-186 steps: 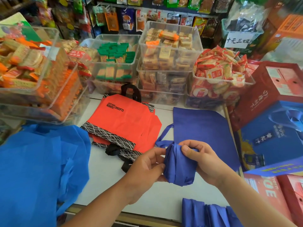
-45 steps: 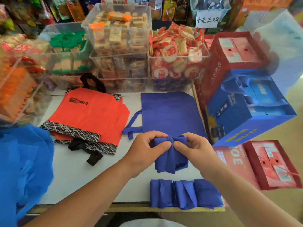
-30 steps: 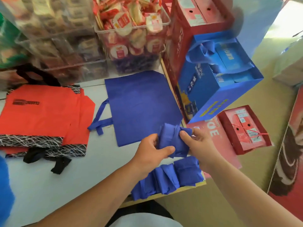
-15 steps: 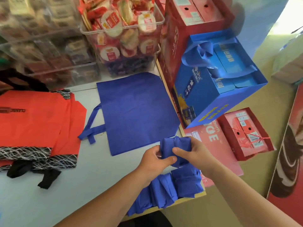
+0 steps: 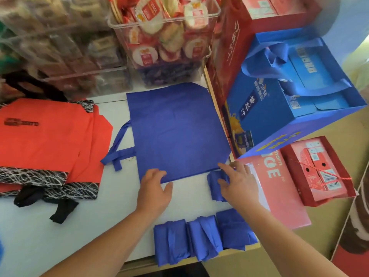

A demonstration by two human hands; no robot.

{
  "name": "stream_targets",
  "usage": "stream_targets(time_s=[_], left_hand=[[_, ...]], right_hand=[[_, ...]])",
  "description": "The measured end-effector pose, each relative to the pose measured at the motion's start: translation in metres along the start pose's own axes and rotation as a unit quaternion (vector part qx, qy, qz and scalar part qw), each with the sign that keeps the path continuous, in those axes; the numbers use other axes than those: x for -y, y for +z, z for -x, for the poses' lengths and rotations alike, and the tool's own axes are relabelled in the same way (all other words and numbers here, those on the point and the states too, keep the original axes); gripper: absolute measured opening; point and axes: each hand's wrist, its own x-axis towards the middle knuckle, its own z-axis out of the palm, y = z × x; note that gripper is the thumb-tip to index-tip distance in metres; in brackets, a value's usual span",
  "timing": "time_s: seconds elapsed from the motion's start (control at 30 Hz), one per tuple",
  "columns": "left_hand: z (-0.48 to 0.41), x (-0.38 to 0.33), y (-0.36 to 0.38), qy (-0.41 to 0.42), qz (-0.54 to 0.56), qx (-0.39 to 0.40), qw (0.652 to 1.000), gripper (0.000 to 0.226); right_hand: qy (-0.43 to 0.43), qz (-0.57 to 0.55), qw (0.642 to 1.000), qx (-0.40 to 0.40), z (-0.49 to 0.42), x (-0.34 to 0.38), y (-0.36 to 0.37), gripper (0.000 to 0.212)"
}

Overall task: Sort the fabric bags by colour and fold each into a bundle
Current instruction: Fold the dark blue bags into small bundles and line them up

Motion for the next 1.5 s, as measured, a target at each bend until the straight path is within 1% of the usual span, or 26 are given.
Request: stream_targets(time_s=[0.03,0.1,0.17,0.3,0.37,0.43,0.5,0.57,0.6,0.63,0.7,0.77,0.83,0.9,0.97,1.0,1.07,1.13,1.17,1.23,1.27,1.3,1.33,1.37,1.4,1.5], left_hand=[[-0.006,0.01,-0.008,0.006,-0.044,-0.036,0.998,0.044],[-0.017,0.025,-0.022,-0.048,-0.075,-0.059,0.994,0.056],[-0.026,0.033,-0.028,-0.11,-0.061,-0.051,0.991,0.065],[-0.037,0.03,-0.023,-0.131,-0.034,-0.055,0.989,0.081],[-0.041,0.026,-0.016,-0.146,0.009,-0.075,0.986,0.081],[-0.044,0.022,-0.014,-0.157,0.062,-0.077,0.983,0.071],[-0.046,0.023,-0.014,-0.155,0.103,-0.052,0.981,0.045],[-0.044,0.022,-0.018,-0.125,0.117,-0.043,0.984,0.024],[-0.043,0.021,-0.022,-0.104,0.126,-0.048,0.985,0.018],[-0.04,0.017,-0.029,-0.083,0.142,-0.054,0.985,0.015],[-0.032,0.002,-0.051,-0.048,0.192,-0.056,0.979,0.014],[-0.021,-0.019,-0.081,-0.037,0.276,-0.041,0.959,0.011],[-0.013,-0.038,-0.111,-0.011,0.326,-0.022,0.945,0.013],[-0.01,-0.046,-0.14,0.029,0.319,-0.014,0.947,0.018],[-0.01,-0.043,-0.168,0.058,0.301,-0.019,0.952,0.02],[-0.012,-0.036,-0.181,0.066,0.292,-0.031,0.954,0.021],[-0.019,-0.015,-0.21,0.071,0.246,-0.07,0.964,0.018],[-0.031,0.015,-0.238,0.077,0.173,-0.108,0.976,0.021],[-0.038,0.031,-0.251,0.068,0.14,-0.112,0.981,0.021],[-0.051,0.06,-0.274,0.025,0.101,-0.122,0.987,0.016],[-0.055,0.074,-0.283,-0.001,0.094,-0.133,0.987,0.018],[-0.057,0.086,-0.29,-0.023,0.087,-0.148,0.985,0.027],[-0.057,0.096,-0.294,-0.038,0.078,-0.163,0.983,0.04],[-0.056,0.106,-0.294,-0.042,0.07,-0.173,0.982,0.052],[-0.053,0.114,-0.29,-0.031,0.07,-0.168,0.983,0.058],[-0.043,0.132,-0.258,0.026,0.067,-0.11,0.991,0.058]], right_hand=[[-0.026,-0.004,1.0,-0.005,0.004,0.001,0.003,0.053],[-0.061,0.016,0.998,0.004,0.01,-0.003,0.01,0.049],[-0.079,0.041,0.996,0.026,0.015,-0.006,0.011,0.048],[-0.087,0.065,0.994,0.011,0.026,-0.006,0.012,0.047],[-0.074,0.043,0.996,-0.001,0.028,-0.003,0.012,0.043],[-0.044,-0.002,0.999,-0.001,0.023,0.004,0.007,0.037],[-0.026,-0.048,0.998,0.013,0.016,0.016,0.0,0.031],[-0.019,-0.093,0.995,0.027,0.011,0.031,-0.01,0.028],[-0.016,-0.111,0.993,0.036,0.01,0.04,-0.015,0.029],[-0.02,-0.121,0.991,0.046,0.01,0.05,-0.021,0.033],[-0.042,-0.122,0.989,0.072,0.012,0.073,-0.032,0.051],[-0.079,-0.103,0.987,0.094,0.015,0.1,-0.041,0.072],[-0.099,-0.077,0.987,0.097,0.017,0.13,-0.045,0.08],[-0.104,-0.049,0.991,0.075,0.021,0.157,-0.05,0.07],[-0.127,-0.036,0.991,0.028,0.023,0.175,-0.054,0.05],[-0.133,-0.046,0.99,0.011,0.025,0.182,-0.056,0.044],[-0.13,-0.062,0.99,0.003,0.028,0.197,-0.06,0.044],[-0.132,-0.073,0.988,0.024,0.03,0.217,-0.059,0.051],[-0.132,-0.085,0.987,0.041,0.032,0.228,-0.057,0.053],[-0.111,-0.124,0.982,0.089,0.034,0.251,-0.048,0.049],[-0.095,-0.148,0.977,0.121,0.035,0.262,-0.04,0.044],[-0.077,-0.172,0.97,0.152,0.037,0.271,-0.032,0.039],[-0.057,-0.197,0.963,0.177,0.039,0.278,-0.022,0.035],[-0.037,-0.219,0.957,0.188,0.04,0.285,-0.013,0.032],[-0.017,-0.236,0.953,0.187,0.04,0.289,-0.004,0.029],[0.026,-0.248,0.951,0.181,0.036,0.29,0.017,0.017]])
